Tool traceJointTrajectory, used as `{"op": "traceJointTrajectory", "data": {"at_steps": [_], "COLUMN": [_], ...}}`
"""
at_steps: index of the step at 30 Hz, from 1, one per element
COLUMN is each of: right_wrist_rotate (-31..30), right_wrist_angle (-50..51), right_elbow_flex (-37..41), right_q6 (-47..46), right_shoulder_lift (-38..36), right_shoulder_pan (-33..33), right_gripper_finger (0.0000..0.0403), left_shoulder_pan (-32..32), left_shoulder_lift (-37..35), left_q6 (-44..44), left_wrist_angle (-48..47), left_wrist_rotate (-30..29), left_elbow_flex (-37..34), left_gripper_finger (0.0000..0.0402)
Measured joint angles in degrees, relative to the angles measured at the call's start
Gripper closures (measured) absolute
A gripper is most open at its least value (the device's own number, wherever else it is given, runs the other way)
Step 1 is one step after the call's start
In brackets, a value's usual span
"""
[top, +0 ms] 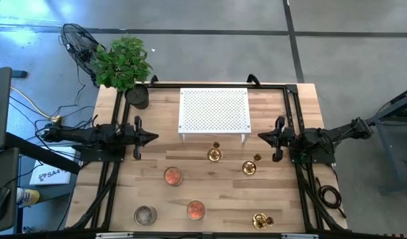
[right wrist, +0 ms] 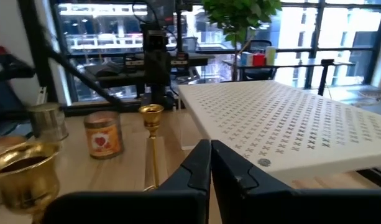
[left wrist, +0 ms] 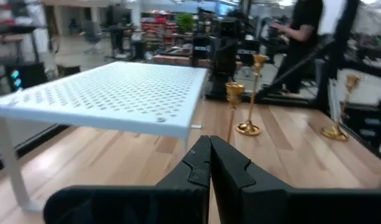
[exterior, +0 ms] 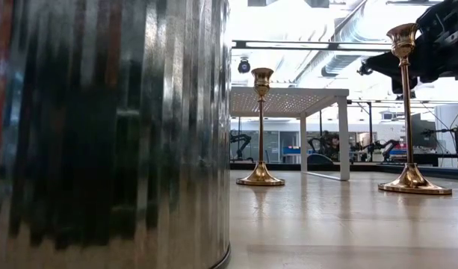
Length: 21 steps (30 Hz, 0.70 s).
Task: Pick & Place candle stick holders
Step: Put the fruits and the vegetables in the bin
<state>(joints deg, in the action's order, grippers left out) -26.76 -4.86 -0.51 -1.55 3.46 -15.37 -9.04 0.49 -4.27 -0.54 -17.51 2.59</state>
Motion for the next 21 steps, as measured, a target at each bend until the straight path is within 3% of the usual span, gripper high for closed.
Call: {"op": "traceJointTrajectory", "data": {"at_steps": [5,16,21], "right_wrist_rotate": [-2.33,-10.69,-10.94], "right_wrist_angle": [-0.09,-0.13,-0.13], "right_elbow_flex": [0.0,0.0,0.0], "right_q6": [-0.49,-5.06,-4.6], "right_shoulder_lift": [0.01,-0.01,-0.01], "right_shoulder_pan": [-0.01,0.01,0.01], "right_gripper_finger": [0.0343,0.0186,0.0145], "left_shoulder_pan": [0.02,0.02,0.02], "left_shoulder_lift": [0.02,0.02,0.02], "left_q6": [-0.97,-5.47,-4.99], "left_wrist_angle": [-0.32,0.32,0.68], "left_wrist_rotate": [-0.37,-5.42,-5.75], "left_elbow_flex": [0.04,0.04,0.01], "left_gripper_finger": [0.0376,0.0213,0.0166]}}
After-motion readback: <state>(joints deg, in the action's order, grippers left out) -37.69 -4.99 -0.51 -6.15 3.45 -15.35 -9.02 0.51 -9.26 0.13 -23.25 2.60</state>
